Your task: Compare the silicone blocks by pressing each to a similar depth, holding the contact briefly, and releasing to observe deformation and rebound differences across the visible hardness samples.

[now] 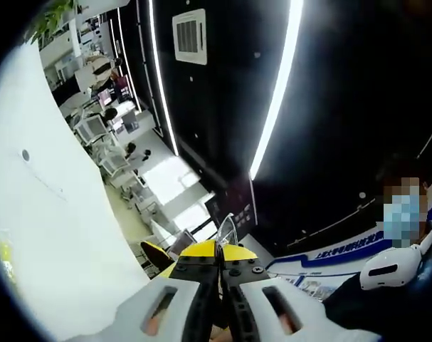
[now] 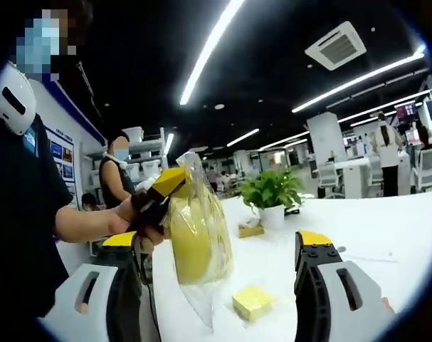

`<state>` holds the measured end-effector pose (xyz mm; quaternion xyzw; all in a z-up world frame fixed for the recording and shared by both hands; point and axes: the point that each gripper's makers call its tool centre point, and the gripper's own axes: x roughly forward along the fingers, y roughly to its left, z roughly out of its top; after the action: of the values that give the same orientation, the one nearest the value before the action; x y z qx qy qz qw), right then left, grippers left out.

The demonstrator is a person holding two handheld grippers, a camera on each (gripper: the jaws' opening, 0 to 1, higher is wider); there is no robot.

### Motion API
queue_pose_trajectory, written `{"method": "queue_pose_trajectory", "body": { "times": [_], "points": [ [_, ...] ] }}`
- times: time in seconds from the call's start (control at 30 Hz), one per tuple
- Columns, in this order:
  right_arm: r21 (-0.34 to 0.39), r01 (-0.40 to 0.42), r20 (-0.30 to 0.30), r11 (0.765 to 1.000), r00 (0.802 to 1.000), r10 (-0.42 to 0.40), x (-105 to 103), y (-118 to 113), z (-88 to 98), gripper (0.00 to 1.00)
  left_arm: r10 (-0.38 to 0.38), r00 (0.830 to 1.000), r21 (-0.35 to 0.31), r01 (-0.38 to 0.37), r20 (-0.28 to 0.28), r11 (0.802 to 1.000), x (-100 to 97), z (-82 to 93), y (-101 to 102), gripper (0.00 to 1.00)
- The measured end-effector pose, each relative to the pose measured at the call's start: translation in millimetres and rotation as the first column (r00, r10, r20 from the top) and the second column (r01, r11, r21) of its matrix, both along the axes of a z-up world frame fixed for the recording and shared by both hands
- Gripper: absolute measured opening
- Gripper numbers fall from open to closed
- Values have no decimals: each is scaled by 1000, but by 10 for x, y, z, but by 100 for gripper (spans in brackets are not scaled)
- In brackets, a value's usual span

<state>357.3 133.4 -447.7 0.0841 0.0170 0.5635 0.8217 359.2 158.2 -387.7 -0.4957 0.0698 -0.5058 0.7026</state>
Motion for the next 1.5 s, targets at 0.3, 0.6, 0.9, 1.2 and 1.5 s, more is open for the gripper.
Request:
{"method": "queue_pose_trajectory", "body": {
  "times": [0.3, 0.6, 0.9, 1.2, 1.5],
  "points": [
    [-37, 137, 6, 990, 991, -136, 81, -267, -77, 96, 13, 1000, -10, -14, -22, 1000, 43, -57, 21, 0],
    [-119, 193, 28, 974, 981, -191, 6, -477, -167, 96, 8, 999, -19, -9, -47, 1000, 95, -143, -46, 0],
    [-141, 282, 56, 949, 959, -276, -179, -874, -258, 96, 0, 996, -19, -2, -88, 1000, 151, -309, -155, 0],
    [-122, 422, -21, 898, 904, -427, -279, -1382, -416, 96, 1, 988, -25, -5, -153, 1000, 258, -536, -286, 0],
    [-144, 472, -62, 870, 873, -484, -434, -1717, -529, 93, 42, 968, -10, -46, -246, 999, 409, -982, -469, 0]
  ]
}}
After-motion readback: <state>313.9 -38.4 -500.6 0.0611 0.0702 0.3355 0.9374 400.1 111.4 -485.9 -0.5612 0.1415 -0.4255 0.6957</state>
